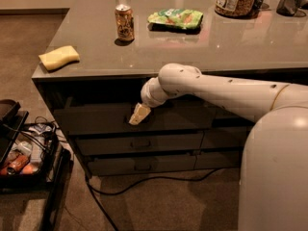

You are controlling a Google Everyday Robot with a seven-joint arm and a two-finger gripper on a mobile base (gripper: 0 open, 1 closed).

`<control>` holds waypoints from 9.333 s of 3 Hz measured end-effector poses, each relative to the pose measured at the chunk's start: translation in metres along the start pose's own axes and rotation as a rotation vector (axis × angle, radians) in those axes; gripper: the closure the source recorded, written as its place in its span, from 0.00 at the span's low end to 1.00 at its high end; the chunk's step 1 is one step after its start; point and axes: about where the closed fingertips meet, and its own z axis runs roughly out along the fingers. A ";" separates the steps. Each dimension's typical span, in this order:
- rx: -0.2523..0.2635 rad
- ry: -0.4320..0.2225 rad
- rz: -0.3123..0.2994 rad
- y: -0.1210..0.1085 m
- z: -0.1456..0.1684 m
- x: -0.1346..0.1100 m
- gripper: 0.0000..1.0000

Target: Close top drawer

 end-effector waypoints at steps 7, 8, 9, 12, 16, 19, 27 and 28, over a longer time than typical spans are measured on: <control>-0.014 -0.036 0.062 0.038 -0.031 -0.006 0.00; 0.023 0.016 0.078 0.051 -0.042 0.004 0.00; 0.023 0.016 0.078 0.051 -0.042 0.004 0.00; -0.051 -0.186 0.097 0.067 -0.047 -0.002 0.00; -0.050 -0.230 0.119 0.090 -0.058 -0.013 0.18; -0.077 -0.220 0.143 0.096 -0.048 -0.005 0.89; -0.042 -0.217 0.123 0.040 0.002 0.012 1.00; -0.042 -0.217 0.123 0.040 0.002 0.012 0.82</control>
Offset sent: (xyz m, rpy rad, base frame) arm -0.0105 0.0013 0.0051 0.0560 0.0729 0.0459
